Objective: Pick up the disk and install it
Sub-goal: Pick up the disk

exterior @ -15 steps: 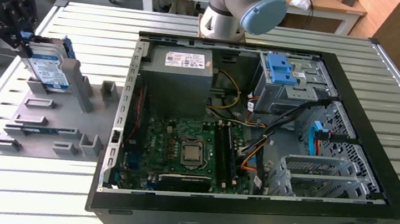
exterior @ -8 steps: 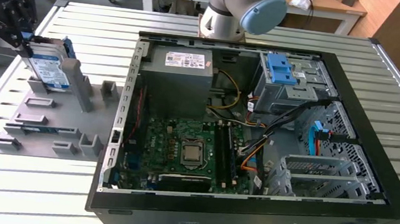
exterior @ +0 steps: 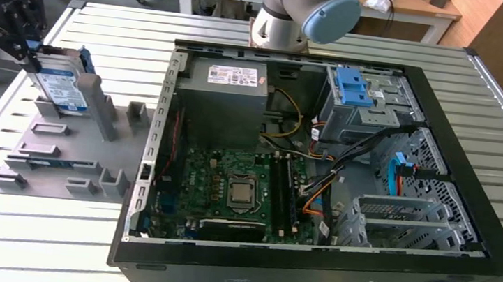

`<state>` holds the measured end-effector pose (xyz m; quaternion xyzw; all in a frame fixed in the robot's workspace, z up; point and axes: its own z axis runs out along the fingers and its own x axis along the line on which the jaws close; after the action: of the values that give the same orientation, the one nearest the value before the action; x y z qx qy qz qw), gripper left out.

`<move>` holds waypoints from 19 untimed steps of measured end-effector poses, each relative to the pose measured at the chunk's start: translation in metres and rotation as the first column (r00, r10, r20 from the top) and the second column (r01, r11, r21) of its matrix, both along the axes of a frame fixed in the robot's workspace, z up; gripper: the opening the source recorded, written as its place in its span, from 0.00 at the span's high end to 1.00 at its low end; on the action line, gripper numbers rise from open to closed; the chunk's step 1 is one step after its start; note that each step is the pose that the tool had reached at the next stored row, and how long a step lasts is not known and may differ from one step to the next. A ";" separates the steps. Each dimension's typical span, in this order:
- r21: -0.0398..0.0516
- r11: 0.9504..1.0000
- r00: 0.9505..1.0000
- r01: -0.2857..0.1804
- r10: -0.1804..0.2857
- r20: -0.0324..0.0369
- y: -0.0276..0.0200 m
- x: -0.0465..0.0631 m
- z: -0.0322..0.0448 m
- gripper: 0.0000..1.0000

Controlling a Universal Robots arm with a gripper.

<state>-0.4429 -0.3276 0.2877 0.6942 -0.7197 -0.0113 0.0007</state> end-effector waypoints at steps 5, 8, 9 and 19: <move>0.000 1.000 1.000 -0.029 0.029 0.000 -0.0010 0.000 0.0001 0.63; -0.002 0.999 0.999 -0.039 0.039 0.000 -0.0012 -0.001 0.0001 0.63; -0.002 0.999 0.999 -0.041 0.041 0.000 -0.0013 -0.001 0.0002 0.63; -0.002 0.999 0.999 -0.041 0.041 0.000 -0.0012 -0.001 0.0001 0.57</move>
<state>-0.4434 -0.3289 0.2878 0.7086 -0.7055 -0.0105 0.0017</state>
